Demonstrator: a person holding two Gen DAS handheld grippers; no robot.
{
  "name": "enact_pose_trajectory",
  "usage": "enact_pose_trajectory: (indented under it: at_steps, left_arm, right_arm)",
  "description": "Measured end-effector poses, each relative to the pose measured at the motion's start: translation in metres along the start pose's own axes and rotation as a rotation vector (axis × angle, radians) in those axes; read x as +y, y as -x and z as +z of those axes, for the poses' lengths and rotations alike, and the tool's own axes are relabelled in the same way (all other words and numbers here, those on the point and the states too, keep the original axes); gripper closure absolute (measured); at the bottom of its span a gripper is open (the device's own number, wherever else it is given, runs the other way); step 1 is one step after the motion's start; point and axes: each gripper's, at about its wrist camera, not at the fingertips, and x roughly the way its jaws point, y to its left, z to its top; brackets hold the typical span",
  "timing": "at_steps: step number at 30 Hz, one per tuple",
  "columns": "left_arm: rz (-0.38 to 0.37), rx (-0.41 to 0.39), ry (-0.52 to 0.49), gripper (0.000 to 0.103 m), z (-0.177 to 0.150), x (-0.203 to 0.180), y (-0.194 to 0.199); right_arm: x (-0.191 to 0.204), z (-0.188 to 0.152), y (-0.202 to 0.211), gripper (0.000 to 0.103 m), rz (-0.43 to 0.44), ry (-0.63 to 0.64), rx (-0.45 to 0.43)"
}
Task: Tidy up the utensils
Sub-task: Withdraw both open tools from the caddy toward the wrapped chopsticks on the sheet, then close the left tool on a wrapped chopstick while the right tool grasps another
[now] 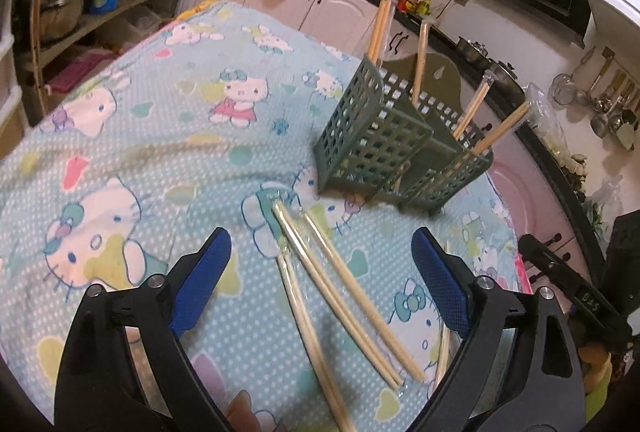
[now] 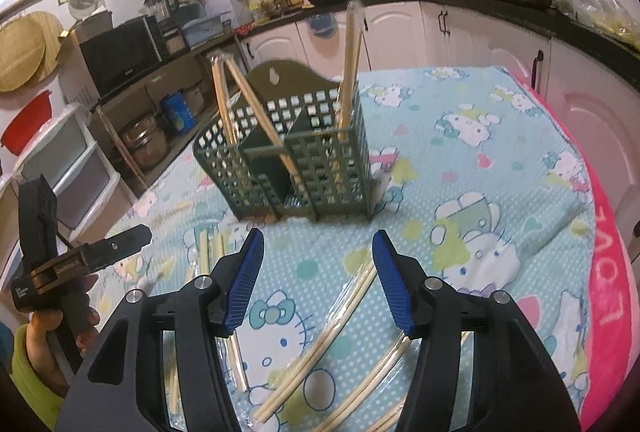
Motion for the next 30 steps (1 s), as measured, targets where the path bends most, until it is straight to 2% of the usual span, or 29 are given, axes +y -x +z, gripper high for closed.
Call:
enact_pose_trajectory:
  at_steps: [2,4,9,12,16,21,30]
  left_arm:
    - [-0.004,0.022,0.012,0.028,-0.004,0.004,-0.004]
    - [-0.01,0.039,0.02,0.038,-0.007,0.007,-0.009]
    - [-0.027,0.096,0.045,0.054,-0.012,0.015,-0.025]
    - [-0.036,0.117,0.059,0.056,-0.009,0.018,-0.034]
    - [-0.056,0.139,0.075,0.066,0.0,0.021,-0.046]
    - [-0.053,0.161,0.108,0.07,0.011,0.027,-0.065]
    - [-0.046,0.163,0.135,0.071,0.021,0.037,-0.081]
  right_arm:
    - [0.002,-0.003,-0.007,0.049,0.001,0.004,0.021]
    - [0.003,-0.006,-0.013,0.049,-0.001,0.006,0.046]
    - [0.004,-0.013,-0.031,0.049,-0.012,0.007,0.105]
    - [0.001,-0.016,-0.042,0.049,-0.022,0.005,0.142]
    - [-0.004,-0.018,-0.053,0.049,-0.031,-0.007,0.179]
    - [-0.011,-0.019,-0.067,0.049,-0.059,-0.021,0.214]
    - [-0.028,-0.014,-0.095,0.049,-0.089,-0.072,0.275]
